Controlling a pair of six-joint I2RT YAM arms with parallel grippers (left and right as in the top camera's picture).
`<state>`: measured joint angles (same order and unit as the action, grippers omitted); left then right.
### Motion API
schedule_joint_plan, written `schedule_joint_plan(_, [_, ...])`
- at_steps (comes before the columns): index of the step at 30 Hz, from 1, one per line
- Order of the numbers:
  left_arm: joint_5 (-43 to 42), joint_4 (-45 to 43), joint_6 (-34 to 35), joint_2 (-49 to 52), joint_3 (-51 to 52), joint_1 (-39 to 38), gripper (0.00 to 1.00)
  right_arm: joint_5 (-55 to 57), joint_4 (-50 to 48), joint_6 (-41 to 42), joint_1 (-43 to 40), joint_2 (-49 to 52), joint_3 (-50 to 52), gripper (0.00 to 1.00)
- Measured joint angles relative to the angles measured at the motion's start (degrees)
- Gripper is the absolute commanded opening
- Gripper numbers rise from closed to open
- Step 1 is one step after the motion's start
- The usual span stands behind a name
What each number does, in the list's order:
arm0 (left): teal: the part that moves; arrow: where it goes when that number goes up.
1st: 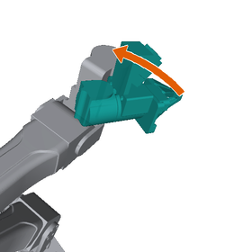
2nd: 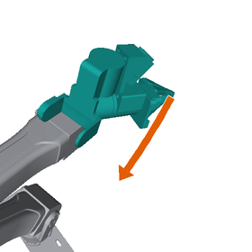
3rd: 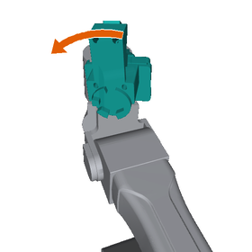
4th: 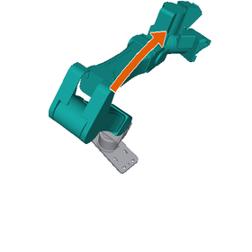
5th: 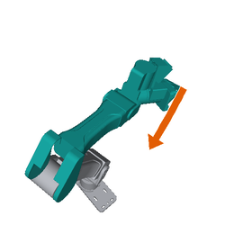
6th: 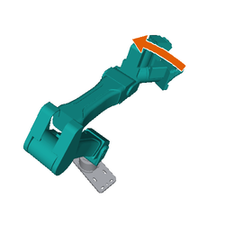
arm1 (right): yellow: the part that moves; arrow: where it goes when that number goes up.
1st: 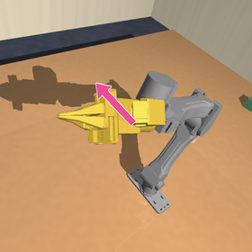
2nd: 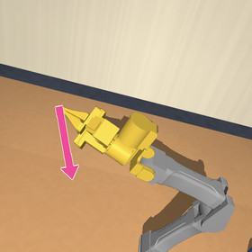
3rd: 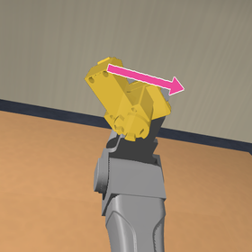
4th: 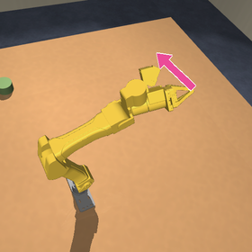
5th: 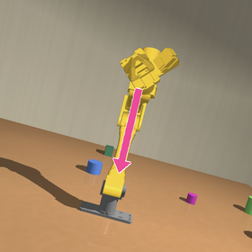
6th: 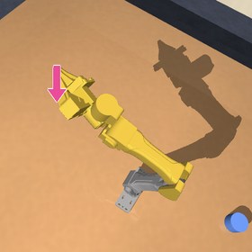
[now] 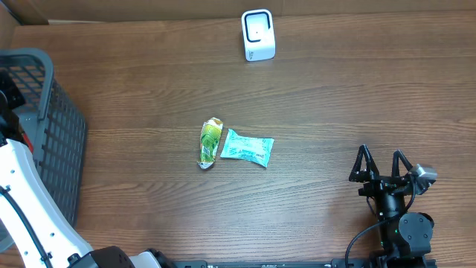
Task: Scan the item barcode
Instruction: 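Grasp the red-ended spaghetti package in the basket with left gripper, then carry the spaghetti package out and lay it left of the tea pouch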
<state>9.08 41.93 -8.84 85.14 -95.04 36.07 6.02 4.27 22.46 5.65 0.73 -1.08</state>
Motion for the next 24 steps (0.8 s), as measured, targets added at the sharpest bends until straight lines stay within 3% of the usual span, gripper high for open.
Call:
schedule_joint_plan(10, [-0.1, -1.3, 2.7, -2.9, 0.0, -1.8, 0.04, 0.0, 0.0, 0.0, 0.0, 0.0, 0.0, 1.0])
schedule_joint_plan(19, [-0.4, -5.1, 3.2, -11.5, 0.0, -15.0, 0.04, 0.0, 0.0, 0.0, 0.0, 0.0, 0.0, 1.0])
schedule_joint_plan(24, [0.1, 0.8, 5.7, -13.8, -0.1, -24.0, 0.04, 0.0, 0.0, 0.0, 0.0, 0.0, 0.0, 1.0])
